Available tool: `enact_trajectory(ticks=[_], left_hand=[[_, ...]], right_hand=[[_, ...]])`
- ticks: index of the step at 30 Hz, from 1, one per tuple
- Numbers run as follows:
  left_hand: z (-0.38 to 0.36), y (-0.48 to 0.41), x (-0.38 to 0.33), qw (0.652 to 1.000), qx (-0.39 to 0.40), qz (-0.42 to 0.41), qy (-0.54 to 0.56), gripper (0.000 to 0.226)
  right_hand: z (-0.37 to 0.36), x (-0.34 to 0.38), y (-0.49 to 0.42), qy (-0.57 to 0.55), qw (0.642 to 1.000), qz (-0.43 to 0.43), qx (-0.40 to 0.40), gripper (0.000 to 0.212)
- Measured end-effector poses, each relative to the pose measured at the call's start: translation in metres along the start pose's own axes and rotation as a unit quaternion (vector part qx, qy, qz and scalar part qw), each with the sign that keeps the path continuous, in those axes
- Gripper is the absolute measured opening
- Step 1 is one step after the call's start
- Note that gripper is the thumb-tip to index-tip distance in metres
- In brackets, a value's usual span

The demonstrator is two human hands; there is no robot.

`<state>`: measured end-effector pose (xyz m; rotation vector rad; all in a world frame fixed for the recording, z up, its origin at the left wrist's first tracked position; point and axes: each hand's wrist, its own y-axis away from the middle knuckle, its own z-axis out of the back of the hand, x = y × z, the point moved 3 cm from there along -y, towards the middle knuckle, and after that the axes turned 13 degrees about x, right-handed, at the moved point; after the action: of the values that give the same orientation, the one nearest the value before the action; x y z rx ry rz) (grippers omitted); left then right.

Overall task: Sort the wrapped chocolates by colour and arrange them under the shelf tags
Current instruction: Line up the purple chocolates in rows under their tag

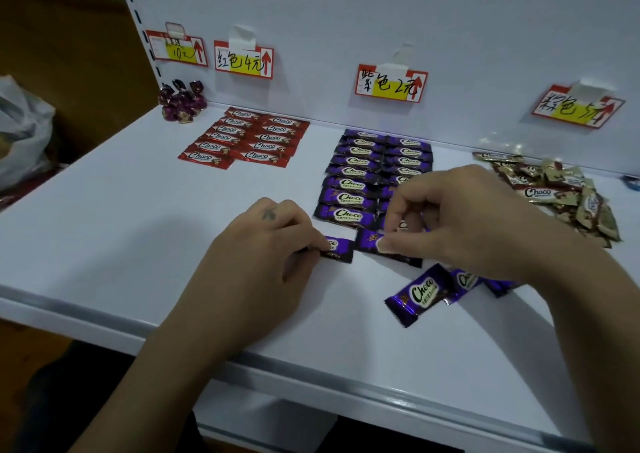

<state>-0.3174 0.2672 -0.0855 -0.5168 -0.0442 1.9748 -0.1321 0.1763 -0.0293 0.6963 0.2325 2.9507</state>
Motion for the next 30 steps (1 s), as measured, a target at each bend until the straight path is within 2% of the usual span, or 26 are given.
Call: enact_trajectory(ticks=[4,9,13,22,27,30], left_hand=[[0.0,0.002,0.0,1.0,0.013,-0.02,0.007,0.017],[0.0,0.0,-0.005,0.999,0.012,-0.049,-0.002,0.028],[-0.003,-0.001,-0.006,0.998,0.028,-0.051,-0.025,0.037],[-0.007,-0.003,-0.005,0.997,0.043,-0.058,-0.036,0.037],[-0.009,-0.004,-0.001,0.997,0.051,-0.048,-0.036,0.04],[-0.011,-0.005,-0.002,0.996,0.073,-0.03,-0.04,0.047]], right_hand=[[-0.015,0.005,-0.008,0.084,0.996,0.001,0.038,0.018],[-0.008,-0.001,0.001,0.06,0.994,-0.025,0.082,0.011],[-0.004,-0.004,0.003,0.061,0.995,-0.028,0.074,0.013],[-0.004,-0.008,0.002,0.067,0.995,-0.043,0.064,0.01],[0.008,-0.007,0.005,0.045,0.996,-0.08,0.012,0.017],[0.013,0.0,0.018,0.093,0.984,-0.14,-0.055,0.026]])
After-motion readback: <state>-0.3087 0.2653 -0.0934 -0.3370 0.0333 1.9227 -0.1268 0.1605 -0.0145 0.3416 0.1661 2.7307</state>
